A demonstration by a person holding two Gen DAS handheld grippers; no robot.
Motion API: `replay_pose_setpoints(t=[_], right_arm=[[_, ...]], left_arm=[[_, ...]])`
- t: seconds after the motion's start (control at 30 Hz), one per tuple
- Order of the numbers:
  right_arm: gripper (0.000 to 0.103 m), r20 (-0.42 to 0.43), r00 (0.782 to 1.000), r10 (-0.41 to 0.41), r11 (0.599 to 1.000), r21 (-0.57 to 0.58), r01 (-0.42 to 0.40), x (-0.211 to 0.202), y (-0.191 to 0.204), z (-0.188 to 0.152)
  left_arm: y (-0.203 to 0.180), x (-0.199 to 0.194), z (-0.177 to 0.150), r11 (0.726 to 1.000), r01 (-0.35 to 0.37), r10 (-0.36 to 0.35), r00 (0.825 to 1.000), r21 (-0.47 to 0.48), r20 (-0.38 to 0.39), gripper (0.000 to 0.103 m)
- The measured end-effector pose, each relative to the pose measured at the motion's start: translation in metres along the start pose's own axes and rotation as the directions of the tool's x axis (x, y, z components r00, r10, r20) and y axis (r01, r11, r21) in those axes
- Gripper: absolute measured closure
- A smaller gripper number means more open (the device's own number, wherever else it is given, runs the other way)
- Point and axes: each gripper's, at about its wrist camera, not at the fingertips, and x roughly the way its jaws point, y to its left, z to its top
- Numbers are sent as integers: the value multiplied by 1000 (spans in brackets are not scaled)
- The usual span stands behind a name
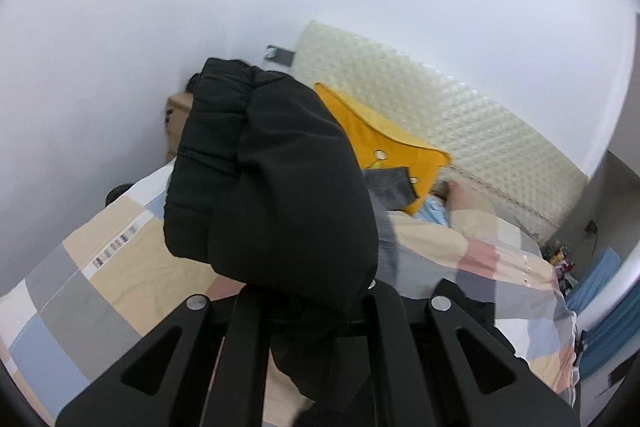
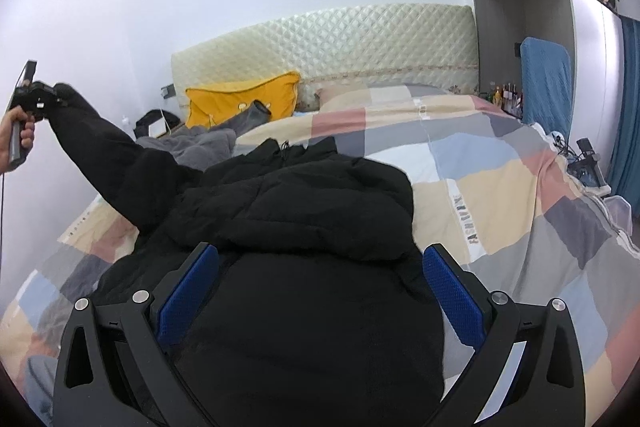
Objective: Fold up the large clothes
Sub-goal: 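Lift the sleeve with the left tool and carry it across the jacket body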
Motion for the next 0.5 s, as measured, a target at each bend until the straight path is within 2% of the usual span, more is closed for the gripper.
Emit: replay_pose_setpoints(t=[0.07, 0.37, 0.5], right_arm=[[0, 21, 1000, 1, 1000, 2, -1, -4, -5, 1], [0, 51, 998, 20, 996, 89, -25, -17, -41, 1], [0, 67, 998, 21, 992, 124, -29, -22, -53, 0]], left_arm=[[-21, -8, 1, 1000, 27, -27, 1000, -5, -9, 97], [-128, -34, -9, 983, 125, -125, 992, 133, -6, 97], [-174, -39, -26, 962, 205, -206, 978, 181, -17, 97]])
